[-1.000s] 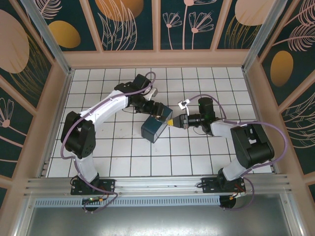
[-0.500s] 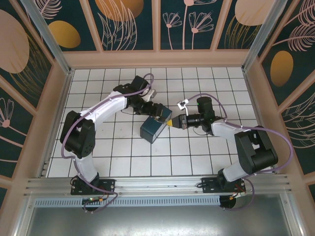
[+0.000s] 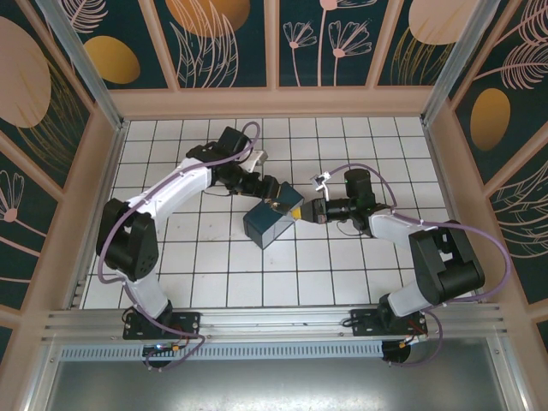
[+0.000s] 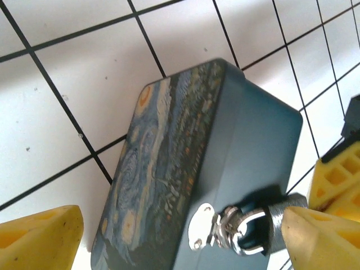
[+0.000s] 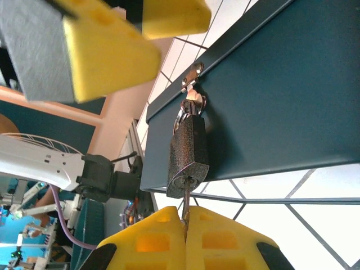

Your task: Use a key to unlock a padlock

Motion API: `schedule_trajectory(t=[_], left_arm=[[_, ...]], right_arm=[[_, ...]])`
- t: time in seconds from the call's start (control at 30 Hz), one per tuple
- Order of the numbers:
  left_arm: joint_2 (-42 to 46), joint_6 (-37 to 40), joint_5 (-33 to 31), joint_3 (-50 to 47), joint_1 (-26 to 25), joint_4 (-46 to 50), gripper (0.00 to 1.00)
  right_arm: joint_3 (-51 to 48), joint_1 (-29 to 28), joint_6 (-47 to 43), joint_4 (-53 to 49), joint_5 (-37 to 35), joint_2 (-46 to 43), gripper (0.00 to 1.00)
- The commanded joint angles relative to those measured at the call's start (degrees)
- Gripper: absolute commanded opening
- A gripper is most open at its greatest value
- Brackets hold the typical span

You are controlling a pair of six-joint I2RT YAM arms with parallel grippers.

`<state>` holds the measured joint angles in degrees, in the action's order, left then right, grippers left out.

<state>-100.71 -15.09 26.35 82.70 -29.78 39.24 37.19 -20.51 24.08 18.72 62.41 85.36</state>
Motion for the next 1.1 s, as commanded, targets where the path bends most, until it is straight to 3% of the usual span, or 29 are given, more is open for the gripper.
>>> schedule_trajectory(t=[0.0,0.4,0.77,1.07], left_arm=[[2.18,2.76,1.01,-2.15,-0.68,-1.48,0.94],[-0.07,3.45,-3.03,-3.54,-5.02,-4.55,0.99],[-0.37,2.54,-6.66,-10.90,-4.70,-5.47,0.87],[-0.78,1.79,-2.67,-12.37,-1.90,-6.91,0.84]], right_arm=[[-1.49,0.02,3.93,3.79,-2.56,1.36,0.01],[-2.65,-1.60,4.80,6.28,-2.40,1.54,0.01],[-3.59,0.33,1.81,2.75,-0.30,-0.70,0.02],[-6.82,3.17,1.39,5.57,3.52,-4.15,0.01]])
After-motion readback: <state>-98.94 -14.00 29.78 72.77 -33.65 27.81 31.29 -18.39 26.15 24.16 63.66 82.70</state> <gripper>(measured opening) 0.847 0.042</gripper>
